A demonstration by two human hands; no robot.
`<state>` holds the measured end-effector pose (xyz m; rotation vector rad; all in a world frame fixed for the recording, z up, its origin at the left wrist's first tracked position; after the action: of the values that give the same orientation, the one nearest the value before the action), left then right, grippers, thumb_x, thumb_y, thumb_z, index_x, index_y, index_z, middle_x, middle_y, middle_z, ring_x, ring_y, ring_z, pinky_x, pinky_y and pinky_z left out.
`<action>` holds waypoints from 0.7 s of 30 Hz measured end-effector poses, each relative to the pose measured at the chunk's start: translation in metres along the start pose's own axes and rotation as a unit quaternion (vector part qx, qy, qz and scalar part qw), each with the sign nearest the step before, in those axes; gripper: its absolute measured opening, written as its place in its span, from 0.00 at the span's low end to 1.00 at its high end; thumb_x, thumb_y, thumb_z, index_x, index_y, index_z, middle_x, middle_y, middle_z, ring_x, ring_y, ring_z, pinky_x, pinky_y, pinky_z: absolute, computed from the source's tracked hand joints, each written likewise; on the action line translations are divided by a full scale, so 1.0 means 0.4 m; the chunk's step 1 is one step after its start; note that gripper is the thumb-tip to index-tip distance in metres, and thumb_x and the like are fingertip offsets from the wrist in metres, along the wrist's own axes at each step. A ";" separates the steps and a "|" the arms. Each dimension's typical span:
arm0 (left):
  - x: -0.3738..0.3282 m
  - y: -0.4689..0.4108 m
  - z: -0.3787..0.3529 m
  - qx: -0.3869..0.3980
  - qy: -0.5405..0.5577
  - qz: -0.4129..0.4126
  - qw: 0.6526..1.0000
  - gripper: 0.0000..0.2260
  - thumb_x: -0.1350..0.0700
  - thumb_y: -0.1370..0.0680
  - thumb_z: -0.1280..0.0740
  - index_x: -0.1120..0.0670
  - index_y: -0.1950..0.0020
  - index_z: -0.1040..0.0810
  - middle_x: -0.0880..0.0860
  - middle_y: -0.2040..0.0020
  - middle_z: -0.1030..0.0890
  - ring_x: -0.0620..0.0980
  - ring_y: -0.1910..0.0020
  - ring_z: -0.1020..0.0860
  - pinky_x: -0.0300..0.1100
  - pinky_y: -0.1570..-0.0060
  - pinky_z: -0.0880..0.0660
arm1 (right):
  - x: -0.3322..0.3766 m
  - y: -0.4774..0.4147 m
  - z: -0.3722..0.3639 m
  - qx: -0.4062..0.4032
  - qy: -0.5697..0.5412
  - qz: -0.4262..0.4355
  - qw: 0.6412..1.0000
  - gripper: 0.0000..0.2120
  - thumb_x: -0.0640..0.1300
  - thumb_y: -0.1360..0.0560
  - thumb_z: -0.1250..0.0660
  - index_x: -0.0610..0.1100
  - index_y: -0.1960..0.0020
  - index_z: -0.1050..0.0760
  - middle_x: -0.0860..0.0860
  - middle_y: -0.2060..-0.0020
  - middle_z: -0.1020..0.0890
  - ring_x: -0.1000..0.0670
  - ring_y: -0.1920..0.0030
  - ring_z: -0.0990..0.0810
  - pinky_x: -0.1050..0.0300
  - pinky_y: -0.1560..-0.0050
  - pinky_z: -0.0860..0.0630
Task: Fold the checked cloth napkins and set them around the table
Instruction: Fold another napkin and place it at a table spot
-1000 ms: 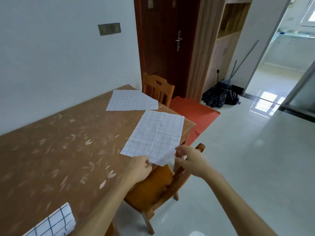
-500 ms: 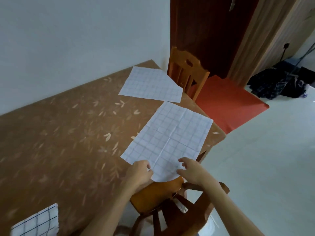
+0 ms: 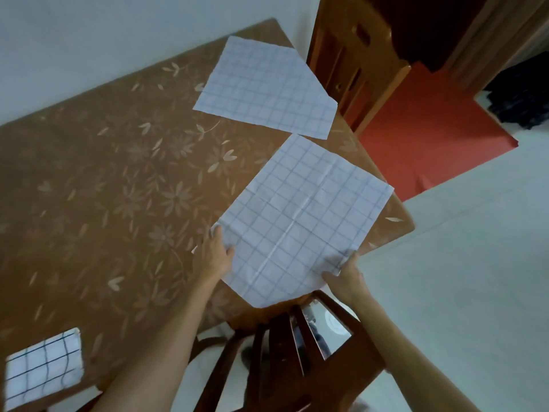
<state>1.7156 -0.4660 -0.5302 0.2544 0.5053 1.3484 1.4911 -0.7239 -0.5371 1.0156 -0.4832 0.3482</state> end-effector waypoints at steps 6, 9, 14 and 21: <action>0.017 -0.056 -0.002 -0.013 -0.010 0.008 1.000 0.27 0.50 0.24 0.28 0.57 0.30 0.33 0.61 0.29 0.33 0.61 0.32 0.31 0.53 0.36 0.29 | -0.009 -0.024 0.045 -0.066 -0.061 -0.004 0.996 0.40 0.43 0.24 0.31 0.42 0.24 0.55 0.39 0.36 0.26 0.38 0.41 0.23 0.47 0.47 0.26; 0.018 -0.051 0.021 -0.034 0.000 0.022 0.999 0.21 0.53 0.25 0.27 0.56 0.35 0.29 0.58 0.39 0.26 0.59 0.42 0.24 0.50 0.50 0.26 | -0.017 -0.030 0.048 -0.060 -0.102 -0.003 0.993 0.40 0.43 0.25 0.30 0.47 0.23 0.52 0.42 0.31 0.30 0.37 0.34 0.28 0.43 0.39 0.27; 0.076 -0.014 0.006 -0.034 0.031 0.033 0.998 0.06 0.54 0.20 0.33 0.56 0.50 0.27 0.52 0.57 0.21 0.53 0.59 0.21 0.46 0.62 0.25 | 0.005 -0.006 0.013 -0.046 -0.109 0.020 0.993 0.38 0.41 0.28 0.30 0.51 0.27 0.49 0.43 0.45 0.23 0.42 0.48 0.22 0.38 0.44 0.22; 0.323 0.094 0.028 -0.025 0.146 0.160 0.976 0.06 0.55 0.21 0.34 0.57 0.54 0.24 0.55 0.59 0.19 0.51 0.64 0.22 0.48 0.63 0.22 | 0.083 0.061 -0.070 -0.003 -0.100 0.103 0.990 0.39 0.34 0.24 0.37 0.55 0.23 0.56 0.48 0.47 0.20 0.47 0.50 0.19 0.62 0.61 0.24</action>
<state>1.7062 -0.3313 -0.5291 0.0963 0.6957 1.7245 1.5131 -0.6858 -0.5139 1.0022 -0.7722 0.4305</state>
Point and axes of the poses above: each hand's wrist, its own y-axis away from the middle knuckle, its own z-axis out of the back of the hand, x = y × z, the point moved 10 cm from there along -y, towards the middle knuckle
